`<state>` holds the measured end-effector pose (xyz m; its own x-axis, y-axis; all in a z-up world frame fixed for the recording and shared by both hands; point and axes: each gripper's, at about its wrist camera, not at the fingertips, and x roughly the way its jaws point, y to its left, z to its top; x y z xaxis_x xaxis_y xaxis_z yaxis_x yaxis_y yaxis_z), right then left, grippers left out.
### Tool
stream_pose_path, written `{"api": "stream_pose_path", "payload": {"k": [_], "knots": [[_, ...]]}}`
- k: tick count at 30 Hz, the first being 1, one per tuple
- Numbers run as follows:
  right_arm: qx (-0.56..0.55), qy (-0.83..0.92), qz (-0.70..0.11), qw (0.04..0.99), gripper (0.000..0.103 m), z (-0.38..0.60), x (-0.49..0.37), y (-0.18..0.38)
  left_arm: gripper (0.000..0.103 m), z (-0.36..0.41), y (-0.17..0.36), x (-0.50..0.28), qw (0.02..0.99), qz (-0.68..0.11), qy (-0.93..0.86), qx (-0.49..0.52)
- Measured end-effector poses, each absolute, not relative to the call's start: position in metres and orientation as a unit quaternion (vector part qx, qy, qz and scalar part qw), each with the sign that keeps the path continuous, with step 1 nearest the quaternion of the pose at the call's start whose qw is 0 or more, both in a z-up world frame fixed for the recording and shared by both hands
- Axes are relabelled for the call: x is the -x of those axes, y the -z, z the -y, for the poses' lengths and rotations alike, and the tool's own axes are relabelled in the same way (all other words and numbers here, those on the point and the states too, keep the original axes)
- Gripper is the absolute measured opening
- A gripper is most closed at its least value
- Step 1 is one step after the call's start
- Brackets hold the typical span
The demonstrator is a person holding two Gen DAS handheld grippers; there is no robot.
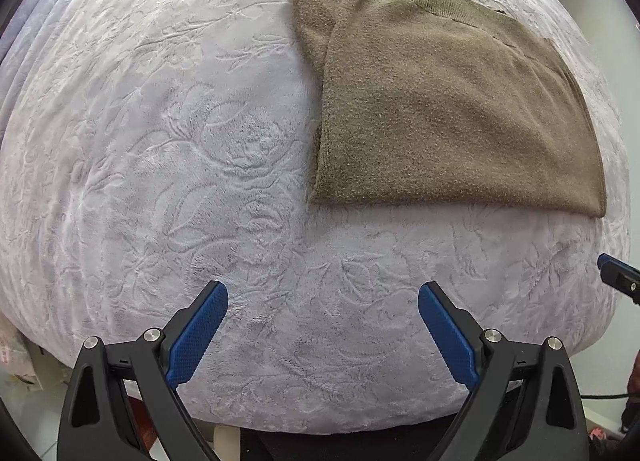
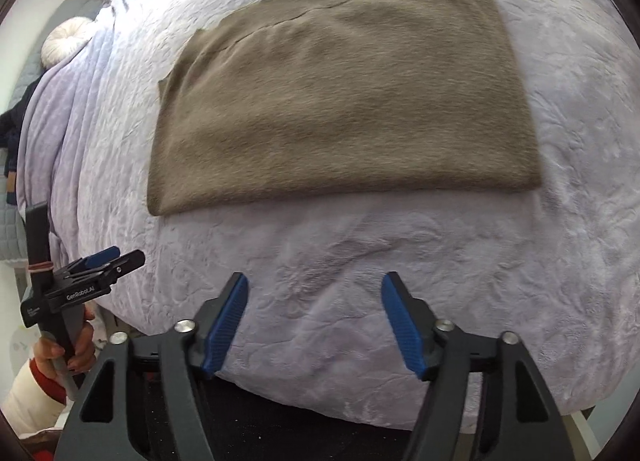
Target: Fold small clothes
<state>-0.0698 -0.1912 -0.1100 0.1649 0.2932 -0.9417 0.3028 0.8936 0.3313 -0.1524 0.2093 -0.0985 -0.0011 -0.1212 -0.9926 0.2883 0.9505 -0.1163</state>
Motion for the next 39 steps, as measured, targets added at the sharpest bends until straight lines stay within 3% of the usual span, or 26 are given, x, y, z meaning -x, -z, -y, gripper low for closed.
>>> {"api": "stream_pose_path", "payload": {"k": [22,34,39], "knots": [[-0.254,-0.056,-0.69,0.676,0.083,0.123,0.045,0.151,0.097,-0.246,0.11,0.147,0.699,-0.7,0.144,0.012],[-0.429,-0.062,-0.615,0.658,0.083,0.135,-0.001,0.189,0.097,-0.274,0.129,0.126,0.674,-0.708,0.149,0.153],[-0.534,-0.069,-0.566,0.624,0.067,0.141,-0.013,0.213,0.097,-0.273,0.137,0.128,0.653,-0.703,0.16,0.231]]}}
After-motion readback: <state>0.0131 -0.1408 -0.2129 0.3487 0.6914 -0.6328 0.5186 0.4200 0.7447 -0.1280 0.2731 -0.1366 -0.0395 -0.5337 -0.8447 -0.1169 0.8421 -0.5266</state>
